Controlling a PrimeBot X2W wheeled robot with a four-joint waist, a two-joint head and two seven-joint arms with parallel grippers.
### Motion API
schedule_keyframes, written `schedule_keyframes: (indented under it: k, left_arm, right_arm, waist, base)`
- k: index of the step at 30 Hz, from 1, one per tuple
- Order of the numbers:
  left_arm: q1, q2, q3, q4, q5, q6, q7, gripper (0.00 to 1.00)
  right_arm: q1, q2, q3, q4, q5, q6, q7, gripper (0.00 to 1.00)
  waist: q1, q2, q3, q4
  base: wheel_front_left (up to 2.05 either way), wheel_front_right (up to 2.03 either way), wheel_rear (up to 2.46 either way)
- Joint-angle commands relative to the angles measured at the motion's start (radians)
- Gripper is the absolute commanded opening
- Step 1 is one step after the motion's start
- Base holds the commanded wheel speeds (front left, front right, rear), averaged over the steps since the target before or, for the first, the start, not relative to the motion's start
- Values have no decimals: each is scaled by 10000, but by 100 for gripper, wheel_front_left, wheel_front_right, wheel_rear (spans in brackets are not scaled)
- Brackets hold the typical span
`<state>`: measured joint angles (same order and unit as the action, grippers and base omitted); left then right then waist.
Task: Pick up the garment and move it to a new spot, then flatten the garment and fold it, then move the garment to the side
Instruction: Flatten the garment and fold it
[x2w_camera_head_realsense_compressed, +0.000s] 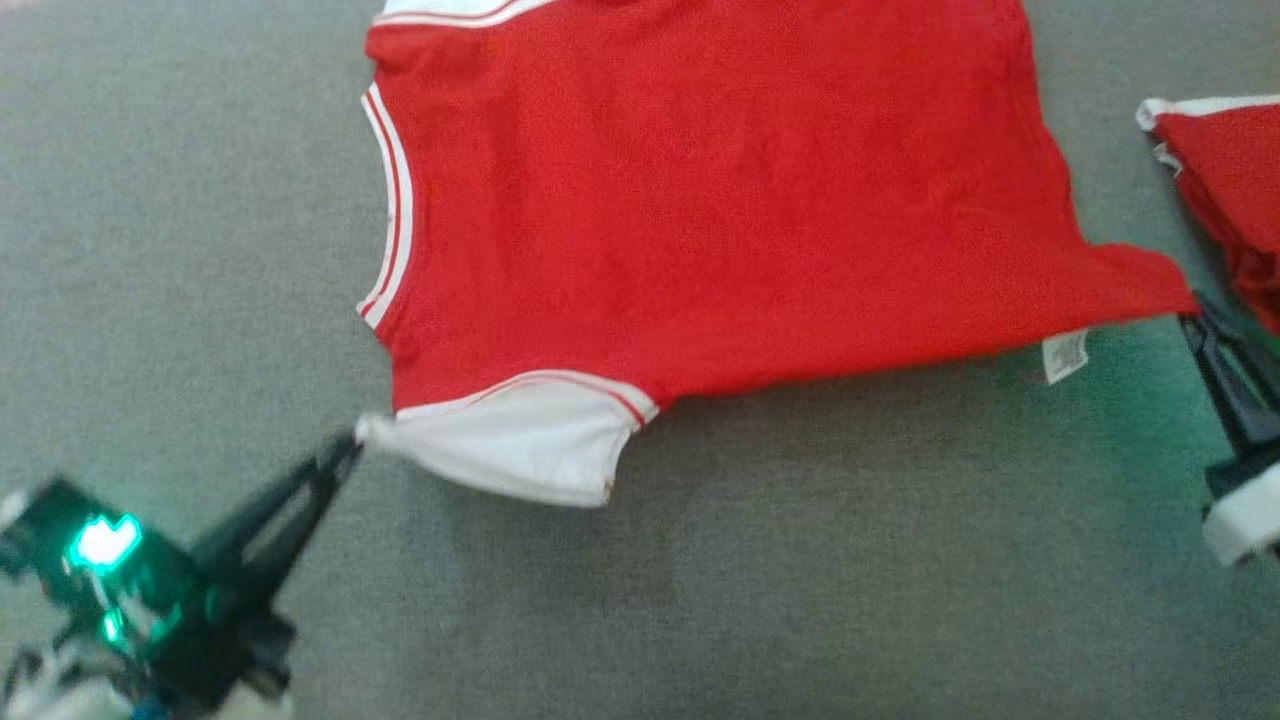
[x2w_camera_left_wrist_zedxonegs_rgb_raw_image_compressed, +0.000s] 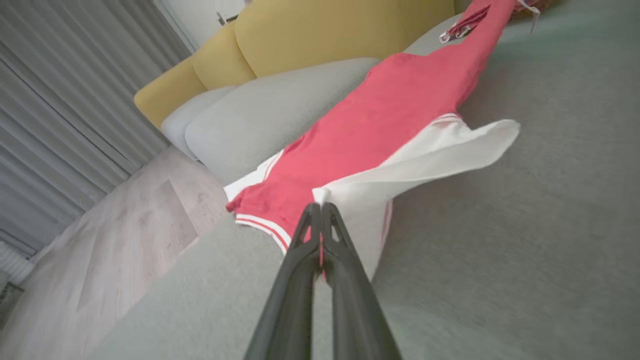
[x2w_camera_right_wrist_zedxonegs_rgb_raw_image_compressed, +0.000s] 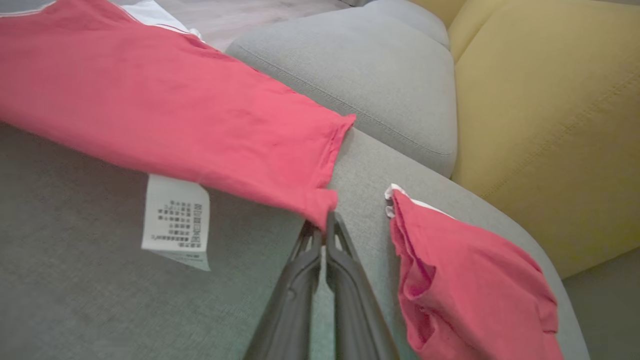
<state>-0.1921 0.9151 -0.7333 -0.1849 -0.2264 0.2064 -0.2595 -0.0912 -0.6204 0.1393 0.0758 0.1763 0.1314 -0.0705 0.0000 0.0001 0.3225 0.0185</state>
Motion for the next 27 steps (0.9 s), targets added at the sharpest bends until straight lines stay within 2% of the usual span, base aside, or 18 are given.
schedule_keyframes:
  k: [1, 8, 16, 20, 24, 25, 26, 27]
  left_arm:
    - [-872, 412, 652, -93, 90, -74, -22, 0]
    - [-3253, 77, 927, 847, 645, -927, -7, 0]
    - [-5602, -383, 856, 2199, 1340, -1795, 46, 0]
    - [-6440, -691, 708, 2901, 1702, -2011, 34, 0]
    - [-6846, -982, 679, 3377, 1823, -1964, 14, 0]
    - [-6929, -1063, 648, 3531, 1850, -1967, 9, 2]
    - [-6979, -1131, 621, 3720, 1863, -1957, 8, 36]
    - [-7008, -1187, 602, 3916, 1893, -1904, 23, 96]
  right_arm:
    - [-394, -375, 17, -173, 93, -7, 75, 0]
    - [-2039, -212, 352, 467, 126, -7, 323, 0]
    - [-4005, -216, 1332, 1662, 215, -7, 297, 0]
    - [-4725, -158, 1804, 2141, 292, -7, 147, 0]
    - [-5135, -100, 2075, 2524, 324, -7, -26, 0]
    - [-5248, -67, 2151, 2645, 344, -7, -96, 30]
    - [-5359, -24, 2179, 2762, 349, -7, -193, 100]
    - [-5455, 25, 2211, 2857, 338, -7, -335, 100]
  waist:
    - [0, -1, 246, 42]
    - [0, -1, 1031, 53]
    - [0, -1, 1738, 74]
    - [0, -1, 1978, 63]
    - [0, -1, 2085, 47]
    - [0, -1, 2108, 38]
    - [0, -1, 2125, 24]
    - [0, -1, 2131, 8]
  base:
    - [0, 0, 0]
    - [0, 0, 0]
    - [0, 0, 0]
    - [0, 0, 0]
    - [0, 0, 0]
    - [0, 0, 0]
    - [0, 0, 0]
    - [0, 0, 0]
